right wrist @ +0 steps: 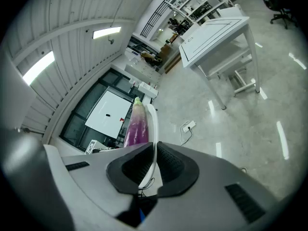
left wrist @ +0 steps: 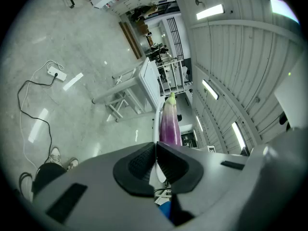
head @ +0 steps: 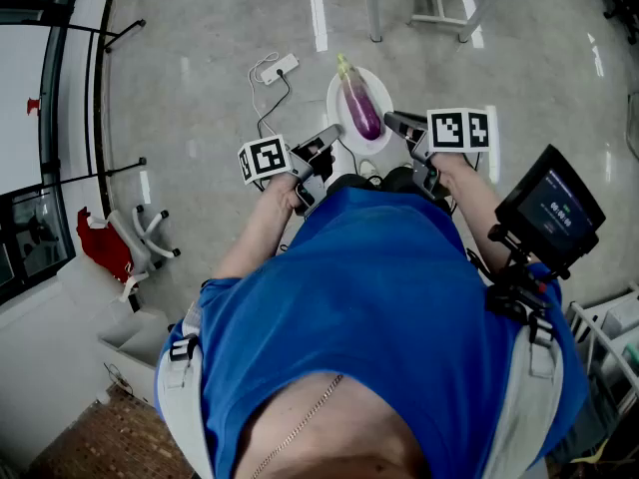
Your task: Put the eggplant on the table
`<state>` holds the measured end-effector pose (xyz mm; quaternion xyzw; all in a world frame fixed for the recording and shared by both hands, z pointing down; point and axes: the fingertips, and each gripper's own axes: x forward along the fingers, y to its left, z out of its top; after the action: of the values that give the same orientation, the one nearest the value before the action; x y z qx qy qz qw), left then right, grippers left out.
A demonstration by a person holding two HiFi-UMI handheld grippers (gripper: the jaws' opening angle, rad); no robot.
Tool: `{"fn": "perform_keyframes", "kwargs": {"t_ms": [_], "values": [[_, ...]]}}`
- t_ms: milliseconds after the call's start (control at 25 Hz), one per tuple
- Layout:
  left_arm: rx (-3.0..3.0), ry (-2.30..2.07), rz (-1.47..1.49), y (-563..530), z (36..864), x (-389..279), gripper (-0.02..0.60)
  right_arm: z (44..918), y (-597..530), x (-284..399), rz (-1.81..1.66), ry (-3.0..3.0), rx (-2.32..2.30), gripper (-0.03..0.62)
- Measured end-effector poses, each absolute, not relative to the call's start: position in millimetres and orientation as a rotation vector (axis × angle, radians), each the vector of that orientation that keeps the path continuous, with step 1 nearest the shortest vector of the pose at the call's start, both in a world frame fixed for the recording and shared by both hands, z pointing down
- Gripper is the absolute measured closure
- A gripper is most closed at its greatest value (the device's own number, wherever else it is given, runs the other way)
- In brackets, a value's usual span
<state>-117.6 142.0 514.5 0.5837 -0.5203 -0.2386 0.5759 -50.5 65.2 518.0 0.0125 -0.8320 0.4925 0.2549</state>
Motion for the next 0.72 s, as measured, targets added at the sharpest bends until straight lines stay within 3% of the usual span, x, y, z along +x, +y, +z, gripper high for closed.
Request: {"fn": "perform_keyframes", "kwargs": {"t_ms": [720], "values": [[1.381, -1.224, -0.584, 138.3, 511.5, -120.0, 0.560, 514.4, 61.3, -53.6, 1.343, -2.273, 0.024, 0.566]]}}
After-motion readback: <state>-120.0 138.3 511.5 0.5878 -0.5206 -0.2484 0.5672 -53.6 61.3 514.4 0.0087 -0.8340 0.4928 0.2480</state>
